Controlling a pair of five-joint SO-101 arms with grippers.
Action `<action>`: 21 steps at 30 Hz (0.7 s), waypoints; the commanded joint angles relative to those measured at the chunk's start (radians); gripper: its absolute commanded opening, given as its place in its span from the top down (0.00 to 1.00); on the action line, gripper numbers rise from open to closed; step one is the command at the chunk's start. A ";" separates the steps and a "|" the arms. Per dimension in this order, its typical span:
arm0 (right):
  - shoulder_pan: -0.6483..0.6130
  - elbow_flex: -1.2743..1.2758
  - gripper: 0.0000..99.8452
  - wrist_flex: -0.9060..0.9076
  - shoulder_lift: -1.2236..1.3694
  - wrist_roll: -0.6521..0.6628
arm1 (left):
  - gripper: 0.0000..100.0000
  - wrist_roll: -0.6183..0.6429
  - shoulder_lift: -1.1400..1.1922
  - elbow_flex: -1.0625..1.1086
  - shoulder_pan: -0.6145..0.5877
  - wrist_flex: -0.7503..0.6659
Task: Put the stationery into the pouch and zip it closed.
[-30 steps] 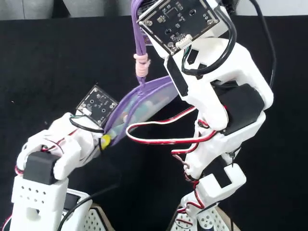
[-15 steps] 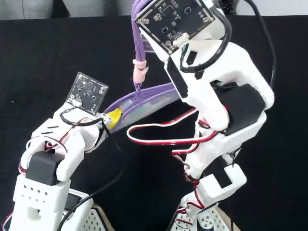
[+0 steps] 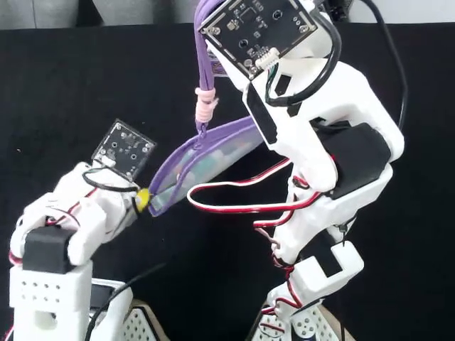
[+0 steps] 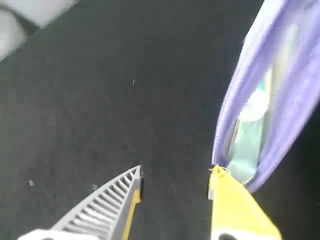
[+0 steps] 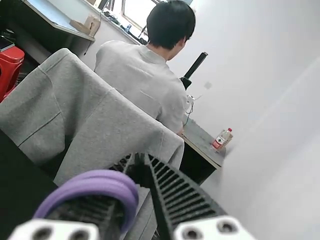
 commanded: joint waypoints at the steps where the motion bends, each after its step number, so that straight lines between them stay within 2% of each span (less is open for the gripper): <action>1: 0.015 -0.048 0.99 -0.008 -0.042 -0.009 | 0.78 -0.046 -0.006 0.113 -0.019 -0.009; 5: 0.012 -0.048 0.99 -0.008 -0.042 -0.009 | 0.78 -0.044 -0.006 0.189 -0.019 -0.115; 10: 0.012 -0.048 0.99 -0.002 -0.042 -0.011 | 0.78 -0.011 -0.006 0.213 -0.018 -0.163; 21: 0.012 -0.042 0.99 0.002 -0.042 -0.011 | 0.78 0.006 -0.008 0.199 0.088 -0.161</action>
